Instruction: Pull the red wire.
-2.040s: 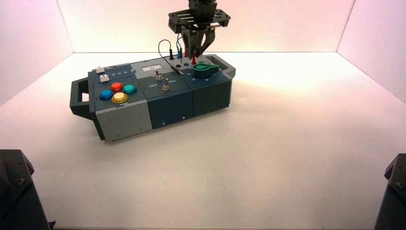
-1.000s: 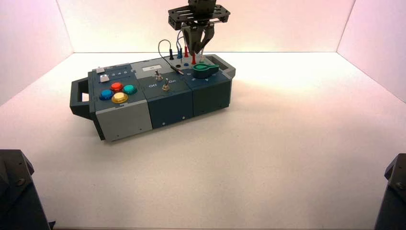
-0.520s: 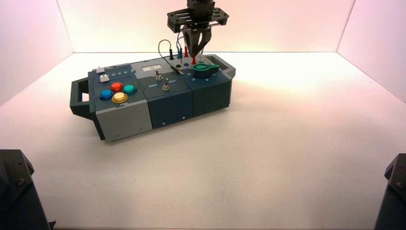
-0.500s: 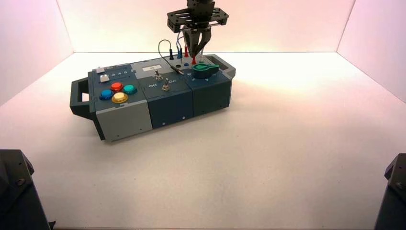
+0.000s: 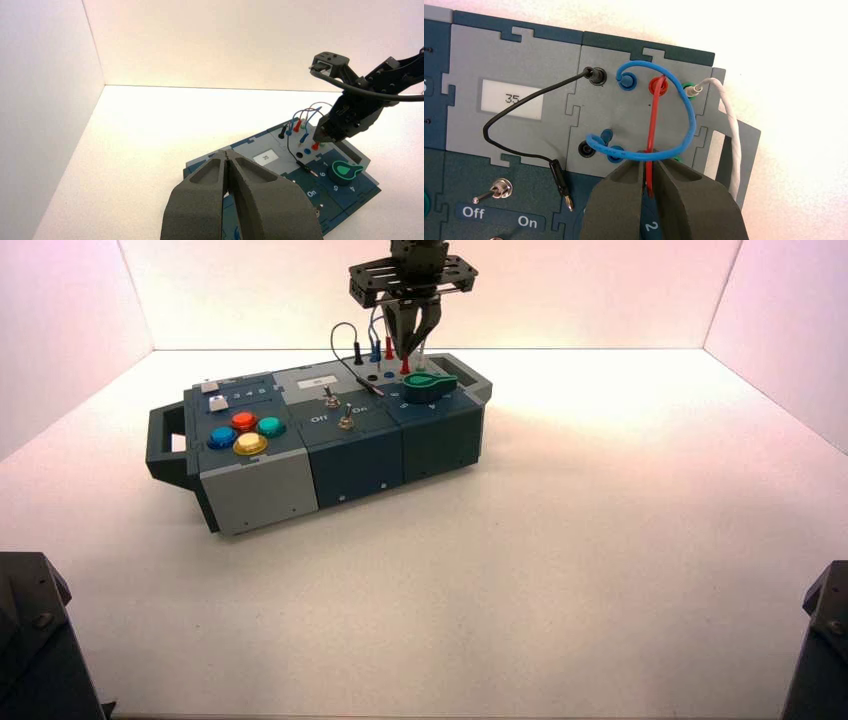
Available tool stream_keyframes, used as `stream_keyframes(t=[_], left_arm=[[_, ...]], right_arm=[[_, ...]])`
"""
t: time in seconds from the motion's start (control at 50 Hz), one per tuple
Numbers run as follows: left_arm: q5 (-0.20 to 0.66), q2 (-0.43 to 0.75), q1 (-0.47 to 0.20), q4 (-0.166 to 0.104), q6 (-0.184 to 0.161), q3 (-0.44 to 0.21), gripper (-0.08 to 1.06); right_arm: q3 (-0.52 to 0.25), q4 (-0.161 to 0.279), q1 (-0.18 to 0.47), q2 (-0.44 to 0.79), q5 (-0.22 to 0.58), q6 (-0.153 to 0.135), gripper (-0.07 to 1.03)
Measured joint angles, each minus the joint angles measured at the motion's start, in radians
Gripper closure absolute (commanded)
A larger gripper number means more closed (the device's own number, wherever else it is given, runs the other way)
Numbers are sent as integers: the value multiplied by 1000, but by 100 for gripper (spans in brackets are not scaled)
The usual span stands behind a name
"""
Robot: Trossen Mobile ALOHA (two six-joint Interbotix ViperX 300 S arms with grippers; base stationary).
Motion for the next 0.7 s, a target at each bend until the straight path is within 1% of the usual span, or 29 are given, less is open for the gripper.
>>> stream_keyframes(t=[0.36, 0.7], left_arm=[[0, -2, 2, 0, 0, 0, 101], [0, 0, 2, 0, 0, 0, 101]], right_arm=[[-6, -6, -3, -51, 2, 2, 99], [-6, -5, -2, -58, 37, -3, 99]])
